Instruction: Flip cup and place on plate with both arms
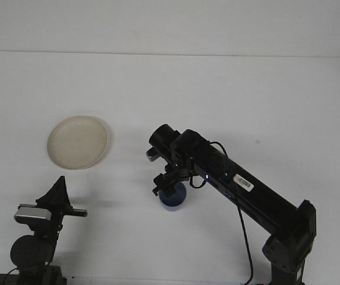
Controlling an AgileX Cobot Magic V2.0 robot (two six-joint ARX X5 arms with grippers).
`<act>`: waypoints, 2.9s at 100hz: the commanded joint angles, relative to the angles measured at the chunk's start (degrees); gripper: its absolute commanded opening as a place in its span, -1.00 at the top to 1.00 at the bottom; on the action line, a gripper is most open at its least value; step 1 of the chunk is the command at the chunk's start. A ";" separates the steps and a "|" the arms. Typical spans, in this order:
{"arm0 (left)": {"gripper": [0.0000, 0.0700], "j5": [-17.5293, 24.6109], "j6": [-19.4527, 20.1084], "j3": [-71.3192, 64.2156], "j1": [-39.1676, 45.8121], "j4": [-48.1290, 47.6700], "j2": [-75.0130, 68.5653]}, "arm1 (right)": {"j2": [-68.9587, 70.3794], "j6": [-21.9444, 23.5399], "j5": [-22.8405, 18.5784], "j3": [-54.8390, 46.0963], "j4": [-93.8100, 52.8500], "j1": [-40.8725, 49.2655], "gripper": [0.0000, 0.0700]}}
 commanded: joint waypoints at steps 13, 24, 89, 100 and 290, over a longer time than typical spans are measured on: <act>0.97 -0.24 -0.09 -1.14 -0.07 0.55 -0.13 | -3.74 -2.84 -0.85 4.37 -1.62 -1.44 -0.31; 0.97 -0.24 -0.09 -1.14 -0.07 0.55 -0.13 | -6.49 -3.85 -0.83 4.37 -1.68 -4.61 -0.31; 0.97 -0.24 -0.09 -1.14 -0.07 0.55 -0.13 | -27.74 -6.49 -0.98 -3.82 -1.49 -34.58 -0.31; 0.97 -0.24 -0.09 -1.14 -0.07 0.55 -0.13 | -33.27 -6.67 -1.01 -10.56 1.77 -38.16 -0.30; 0.97 -0.24 0.07 -1.01 -0.07 1.36 -0.13 | -80.65 -8.57 -0.98 -69.33 53.68 -46.31 -0.30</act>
